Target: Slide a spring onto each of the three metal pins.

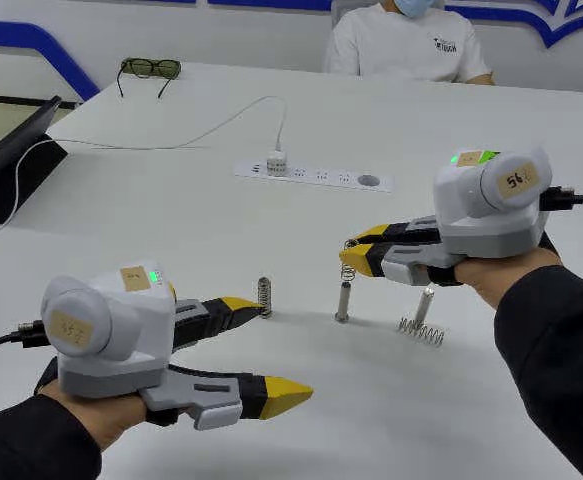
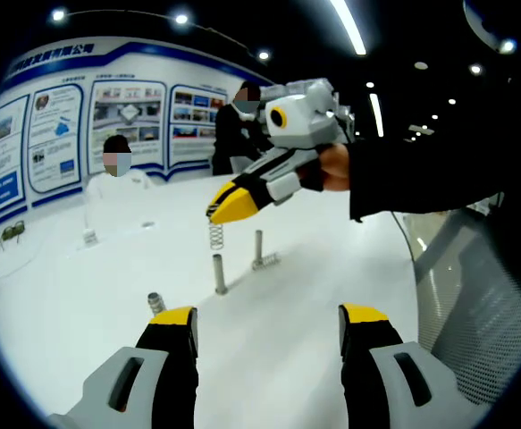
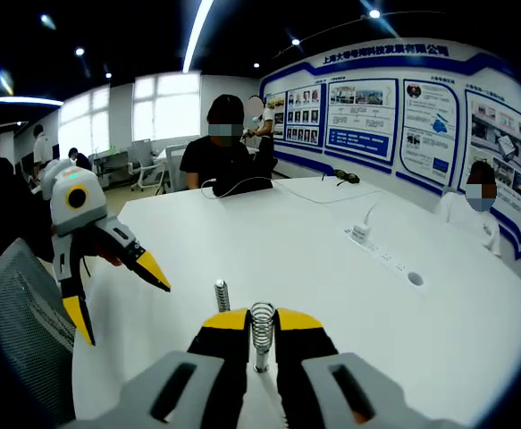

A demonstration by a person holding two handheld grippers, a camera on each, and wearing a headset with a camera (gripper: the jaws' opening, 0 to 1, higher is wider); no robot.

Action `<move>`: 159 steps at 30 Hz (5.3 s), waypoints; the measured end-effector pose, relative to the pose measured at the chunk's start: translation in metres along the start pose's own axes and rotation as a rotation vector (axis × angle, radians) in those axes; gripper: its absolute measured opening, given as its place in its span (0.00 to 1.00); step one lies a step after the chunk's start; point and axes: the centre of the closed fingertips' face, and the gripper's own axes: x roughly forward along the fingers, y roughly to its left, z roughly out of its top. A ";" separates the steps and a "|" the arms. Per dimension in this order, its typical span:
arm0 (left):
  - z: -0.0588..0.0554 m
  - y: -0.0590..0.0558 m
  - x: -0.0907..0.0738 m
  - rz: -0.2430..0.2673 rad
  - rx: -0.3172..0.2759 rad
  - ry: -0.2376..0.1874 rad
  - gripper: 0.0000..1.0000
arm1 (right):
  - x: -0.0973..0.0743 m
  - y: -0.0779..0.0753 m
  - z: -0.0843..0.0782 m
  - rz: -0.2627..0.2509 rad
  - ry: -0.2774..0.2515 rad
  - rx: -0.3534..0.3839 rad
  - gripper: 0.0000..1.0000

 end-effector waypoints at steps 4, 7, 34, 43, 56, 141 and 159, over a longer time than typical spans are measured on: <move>0.001 0.000 -0.001 0.002 0.001 0.000 0.66 | 0.001 -0.003 -0.002 -0.005 0.000 0.009 0.12; 0.001 0.001 -0.001 0.005 -0.001 0.002 0.67 | 0.002 -0.002 -0.004 -0.002 0.003 0.013 0.12; -0.005 0.002 -0.002 0.010 -0.009 0.027 0.67 | 0.020 -0.004 -0.037 -0.016 0.034 0.060 0.12; -0.006 0.001 -0.001 0.009 -0.010 0.030 0.66 | 0.027 0.000 -0.051 -0.018 0.066 0.063 0.12; -0.006 -0.001 -0.001 0.007 -0.010 0.035 0.65 | 0.030 -0.001 -0.062 -0.029 0.101 0.059 0.12; -0.002 -0.007 0.006 -0.020 0.006 0.055 0.60 | -0.049 -0.031 -0.146 -0.071 0.223 0.047 0.14; -0.003 -0.010 0.007 -0.033 0.014 0.058 0.56 | -0.057 -0.004 -0.129 -0.013 0.217 -0.002 0.11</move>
